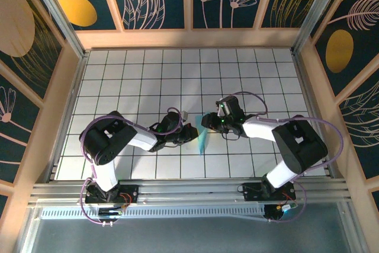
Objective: Fold a paper plane with a square sheet of paper (fold left side to right side)
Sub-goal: Fold the wing for the fifth time at the center of the table.
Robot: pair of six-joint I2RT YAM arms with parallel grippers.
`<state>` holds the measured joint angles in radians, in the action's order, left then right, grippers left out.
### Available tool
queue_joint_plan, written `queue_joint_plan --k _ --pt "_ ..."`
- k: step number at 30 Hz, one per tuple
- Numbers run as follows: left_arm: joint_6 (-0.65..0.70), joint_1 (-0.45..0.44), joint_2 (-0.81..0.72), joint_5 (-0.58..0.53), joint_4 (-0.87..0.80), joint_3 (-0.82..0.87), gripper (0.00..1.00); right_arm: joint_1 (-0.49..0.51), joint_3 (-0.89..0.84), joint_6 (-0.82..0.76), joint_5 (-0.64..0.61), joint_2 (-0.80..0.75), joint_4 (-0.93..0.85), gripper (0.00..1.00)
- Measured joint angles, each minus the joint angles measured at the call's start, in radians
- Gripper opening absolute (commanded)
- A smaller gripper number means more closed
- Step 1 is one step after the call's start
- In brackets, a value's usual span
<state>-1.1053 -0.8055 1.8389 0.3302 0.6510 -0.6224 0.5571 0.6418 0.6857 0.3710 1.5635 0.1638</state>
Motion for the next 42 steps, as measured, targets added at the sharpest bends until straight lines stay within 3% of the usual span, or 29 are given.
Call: queue_joint_plan --k 7,11,42 --pt "0.006 0.0 -0.001 0.002 -0.026 -0.012 0.0 0.0 0.013 -0.017 0.004 -0.009 -0.02 0.16" --pt "0.007 0.0 -0.002 0.002 -0.029 -0.013 0.0 0.0 0.038 -0.024 0.015 -0.002 -0.026 0.08" --pt "0.014 0.002 0.001 0.01 -0.047 -0.024 0.0 0.0 0.047 -0.026 0.011 0.074 -0.064 0.0"
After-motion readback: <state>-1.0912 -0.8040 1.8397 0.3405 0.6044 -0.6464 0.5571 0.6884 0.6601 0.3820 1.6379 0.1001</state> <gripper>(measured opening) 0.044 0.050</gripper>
